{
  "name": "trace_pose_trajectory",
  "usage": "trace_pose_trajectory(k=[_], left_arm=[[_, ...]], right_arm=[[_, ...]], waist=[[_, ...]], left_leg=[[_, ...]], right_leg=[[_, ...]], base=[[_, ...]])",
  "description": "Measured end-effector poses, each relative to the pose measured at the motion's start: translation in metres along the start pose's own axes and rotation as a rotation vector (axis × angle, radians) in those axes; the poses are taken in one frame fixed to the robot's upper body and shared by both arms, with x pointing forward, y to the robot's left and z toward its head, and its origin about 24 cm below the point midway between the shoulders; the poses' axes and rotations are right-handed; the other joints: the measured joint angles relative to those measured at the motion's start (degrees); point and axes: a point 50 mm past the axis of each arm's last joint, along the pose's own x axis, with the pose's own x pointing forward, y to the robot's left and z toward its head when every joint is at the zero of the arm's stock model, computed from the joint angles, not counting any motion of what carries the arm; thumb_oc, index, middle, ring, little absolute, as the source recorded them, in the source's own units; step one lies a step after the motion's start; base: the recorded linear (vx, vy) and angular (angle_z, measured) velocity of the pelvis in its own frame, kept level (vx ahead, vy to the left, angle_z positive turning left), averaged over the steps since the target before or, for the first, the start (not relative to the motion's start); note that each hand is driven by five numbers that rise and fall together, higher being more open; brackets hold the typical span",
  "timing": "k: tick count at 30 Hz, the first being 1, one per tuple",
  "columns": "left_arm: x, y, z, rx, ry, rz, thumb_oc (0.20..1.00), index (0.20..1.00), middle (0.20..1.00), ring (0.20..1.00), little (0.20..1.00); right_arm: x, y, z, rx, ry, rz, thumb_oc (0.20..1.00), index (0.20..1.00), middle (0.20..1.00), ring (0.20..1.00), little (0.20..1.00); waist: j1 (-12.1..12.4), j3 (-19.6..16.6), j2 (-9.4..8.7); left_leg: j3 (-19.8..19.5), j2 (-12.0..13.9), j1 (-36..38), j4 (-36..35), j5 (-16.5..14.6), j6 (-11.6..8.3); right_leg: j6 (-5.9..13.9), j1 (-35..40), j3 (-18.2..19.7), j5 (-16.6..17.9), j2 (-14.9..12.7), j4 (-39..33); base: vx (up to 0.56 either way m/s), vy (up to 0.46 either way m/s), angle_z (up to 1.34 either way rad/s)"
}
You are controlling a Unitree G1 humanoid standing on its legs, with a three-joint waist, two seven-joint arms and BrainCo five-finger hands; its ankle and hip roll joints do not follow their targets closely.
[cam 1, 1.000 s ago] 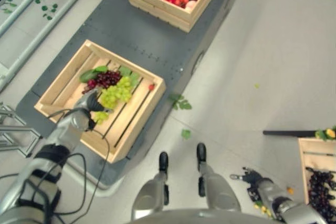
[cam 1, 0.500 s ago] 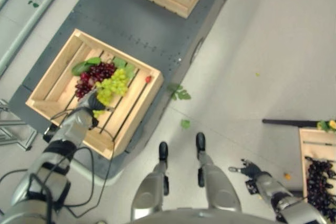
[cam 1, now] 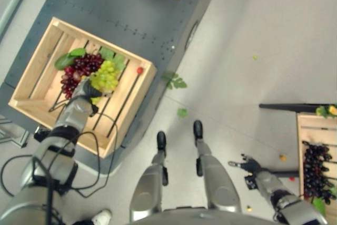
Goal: Pick up the fruits from the basket on one side to the basket on the other side
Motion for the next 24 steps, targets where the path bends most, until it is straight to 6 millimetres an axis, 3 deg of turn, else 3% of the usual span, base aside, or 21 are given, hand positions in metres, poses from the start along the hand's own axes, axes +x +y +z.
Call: trace_pose_trajectory(k=[24], left_arm=[[0.012,0.041,0.033,-0.056,-0.037,0.156,1.000,1.000,1.000,1.000,1.000]], right_arm=[[0.000,0.007,0.022,0.022,-0.108,0.010,1.000,1.000,1.000,1.000,1.000]], waist=[[-1.7,1.4,-2.36]], left_leg=[[0.6,-0.2,-6.2,0.7,1.1,-0.11]], right_leg=[[-0.18,-5.8,0.0,1.7,-0.2,0.0]], base=[[0.00,-0.001,0.00]])
